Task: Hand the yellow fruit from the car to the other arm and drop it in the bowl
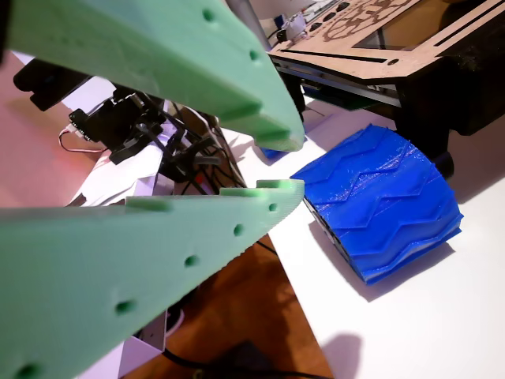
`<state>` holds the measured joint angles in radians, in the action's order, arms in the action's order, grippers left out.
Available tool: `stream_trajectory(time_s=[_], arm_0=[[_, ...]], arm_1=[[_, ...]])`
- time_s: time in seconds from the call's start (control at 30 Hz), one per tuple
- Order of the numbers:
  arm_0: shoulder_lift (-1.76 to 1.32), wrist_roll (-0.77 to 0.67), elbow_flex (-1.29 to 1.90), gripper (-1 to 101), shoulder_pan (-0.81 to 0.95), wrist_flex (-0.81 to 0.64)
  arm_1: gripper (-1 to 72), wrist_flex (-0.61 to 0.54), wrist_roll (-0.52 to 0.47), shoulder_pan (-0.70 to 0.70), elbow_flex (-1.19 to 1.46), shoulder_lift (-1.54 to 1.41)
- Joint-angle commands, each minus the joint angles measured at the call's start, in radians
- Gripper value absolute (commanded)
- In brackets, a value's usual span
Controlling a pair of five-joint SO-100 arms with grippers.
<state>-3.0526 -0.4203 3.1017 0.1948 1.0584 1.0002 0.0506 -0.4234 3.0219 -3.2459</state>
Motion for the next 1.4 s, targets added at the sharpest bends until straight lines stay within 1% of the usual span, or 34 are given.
stream_trajectory(time_s=[0.0, 0.2, 0.6, 0.77, 0.9, 0.97, 1.13, 1.2, 1.37], arm_0=[[-0.061, 0.006, -0.002, 0, -0.003, 0.083], [-0.061, 0.006, -0.002, 1, -0.003, 0.083], [-0.061, 0.006, -0.002, 0, -0.003, 0.081], [-0.066, 0.003, -0.044, 4, -0.002, 0.026], [0.247, 0.003, -0.215, 3, -0.003, -0.044], [0.347, 0.003, -0.318, 5, 0.0, -0.06], [0.345, 0.003, -0.531, 9, -0.003, -0.035], [0.41, 0.003, -0.618, 7, -0.003, -0.028], [0.618, 0.003, -0.85, 8, -0.003, 0.046]], arm_1=[[0.0, -0.026, -0.087, -0.041, 0.003, -0.003], [0.0, -0.026, -0.078, -0.041, 0.003, -0.003], [0.0, -0.026, -0.101, -0.063, 0.003, -0.003], [0.0, -0.026, -0.086, -0.052, 0.003, -0.003], [0.0, -0.028, -0.078, -0.028, 0.003, -0.003], [0.0, -0.028, -0.077, -0.025, 0.003, -0.003], [0.0, -0.028, -0.075, -0.025, 0.003, -0.003], [0.0, -0.028, -0.086, -0.028, 0.002, -0.003], [0.0, -0.026, -0.1, 0.0, -0.015, -0.003]])
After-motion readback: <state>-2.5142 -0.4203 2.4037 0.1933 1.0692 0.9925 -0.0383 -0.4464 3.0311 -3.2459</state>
